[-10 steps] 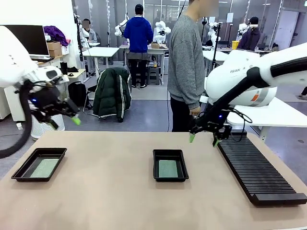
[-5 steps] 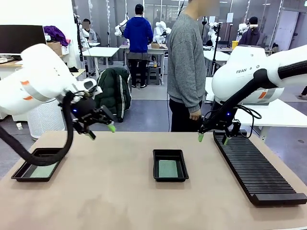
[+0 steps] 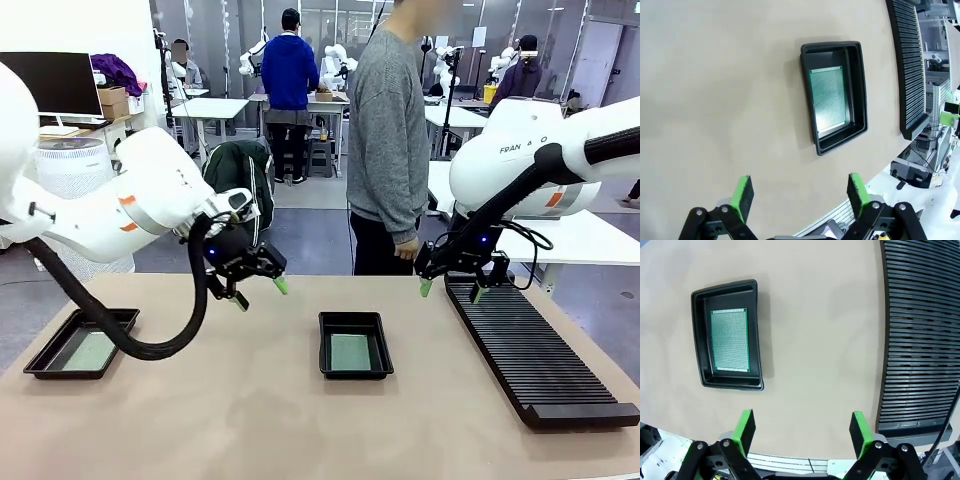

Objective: Inspect and transfer BCBs to ESD trays.
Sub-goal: Pick up the ESD tray and place it on the left side of the table.

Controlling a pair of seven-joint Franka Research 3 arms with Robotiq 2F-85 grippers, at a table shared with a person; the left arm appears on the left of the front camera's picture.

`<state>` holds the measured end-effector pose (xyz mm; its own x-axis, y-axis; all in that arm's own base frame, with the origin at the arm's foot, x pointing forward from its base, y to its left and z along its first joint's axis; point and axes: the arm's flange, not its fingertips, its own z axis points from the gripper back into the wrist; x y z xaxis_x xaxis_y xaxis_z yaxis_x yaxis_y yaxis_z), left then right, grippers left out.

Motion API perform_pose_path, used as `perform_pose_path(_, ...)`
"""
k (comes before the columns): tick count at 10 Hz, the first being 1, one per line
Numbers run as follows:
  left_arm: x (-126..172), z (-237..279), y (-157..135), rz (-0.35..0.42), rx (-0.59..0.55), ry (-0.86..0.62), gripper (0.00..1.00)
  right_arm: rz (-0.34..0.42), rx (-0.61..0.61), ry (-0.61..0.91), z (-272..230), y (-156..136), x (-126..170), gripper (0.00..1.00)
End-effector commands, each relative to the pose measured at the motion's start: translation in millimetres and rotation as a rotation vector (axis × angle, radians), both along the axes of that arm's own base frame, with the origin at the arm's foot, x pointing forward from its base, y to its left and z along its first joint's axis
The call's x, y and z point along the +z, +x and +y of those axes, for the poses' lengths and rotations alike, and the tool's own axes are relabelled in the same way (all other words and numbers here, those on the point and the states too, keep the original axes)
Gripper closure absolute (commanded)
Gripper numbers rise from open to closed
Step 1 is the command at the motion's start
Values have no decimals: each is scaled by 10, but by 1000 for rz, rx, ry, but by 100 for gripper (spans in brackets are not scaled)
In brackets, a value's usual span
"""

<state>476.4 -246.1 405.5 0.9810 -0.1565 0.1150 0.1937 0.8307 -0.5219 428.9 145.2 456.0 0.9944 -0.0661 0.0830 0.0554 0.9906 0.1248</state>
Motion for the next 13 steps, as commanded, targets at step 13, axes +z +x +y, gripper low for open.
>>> perform_pose_path(13,-620,-1500,80,-77,240,243,0,1,-6,-2,38,-12,-3,0)
